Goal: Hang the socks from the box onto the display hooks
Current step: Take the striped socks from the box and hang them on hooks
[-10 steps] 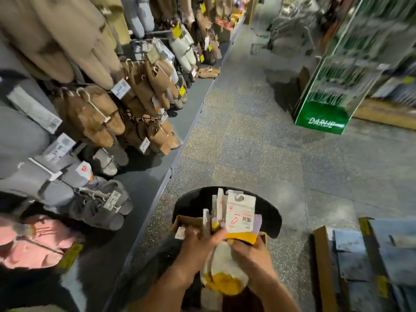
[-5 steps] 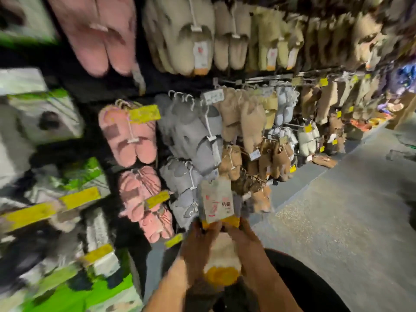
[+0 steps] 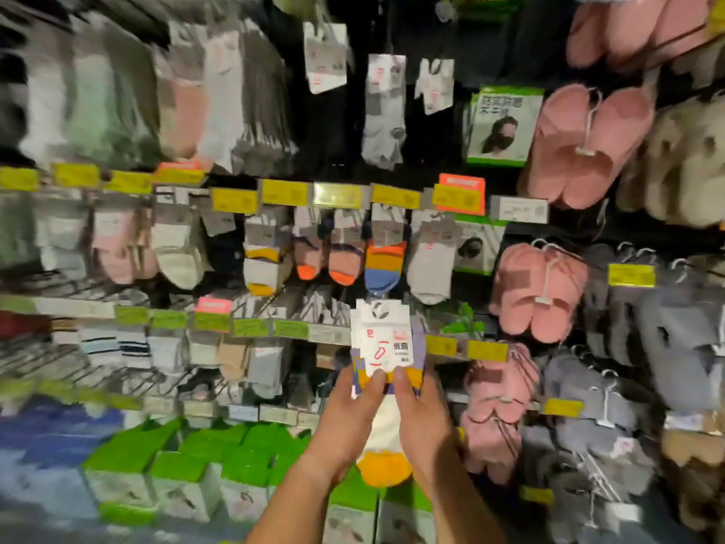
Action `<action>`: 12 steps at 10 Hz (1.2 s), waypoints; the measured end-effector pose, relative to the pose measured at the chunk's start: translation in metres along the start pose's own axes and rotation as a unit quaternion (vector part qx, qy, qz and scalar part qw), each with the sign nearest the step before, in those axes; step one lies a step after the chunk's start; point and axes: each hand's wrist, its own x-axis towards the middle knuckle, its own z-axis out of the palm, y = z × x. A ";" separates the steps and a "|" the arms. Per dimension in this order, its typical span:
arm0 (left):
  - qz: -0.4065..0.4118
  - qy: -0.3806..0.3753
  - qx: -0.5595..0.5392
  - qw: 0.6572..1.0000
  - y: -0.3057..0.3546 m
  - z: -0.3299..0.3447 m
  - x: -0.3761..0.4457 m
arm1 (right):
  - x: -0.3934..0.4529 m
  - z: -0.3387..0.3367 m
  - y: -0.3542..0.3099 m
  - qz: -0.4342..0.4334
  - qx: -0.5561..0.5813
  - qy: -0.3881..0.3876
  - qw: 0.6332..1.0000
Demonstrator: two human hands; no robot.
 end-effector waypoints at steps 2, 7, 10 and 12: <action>-0.006 0.092 0.064 0.994 0.022 -0.149 -0.013 | -0.016 0.154 -0.012 -0.031 0.040 -0.085 0.995; -0.011 0.096 0.093 0.991 0.015 -0.318 0.100 | 0.060 0.325 -0.033 -0.034 0.012 -0.015 0.999; 0.023 0.024 0.062 0.998 -0.012 -0.359 0.181 | 0.108 0.354 -0.033 -0.007 0.073 0.087 0.993; 0.015 0.006 -0.005 1.000 -0.016 -0.375 0.217 | 0.121 0.359 -0.026 -0.005 0.076 0.118 0.990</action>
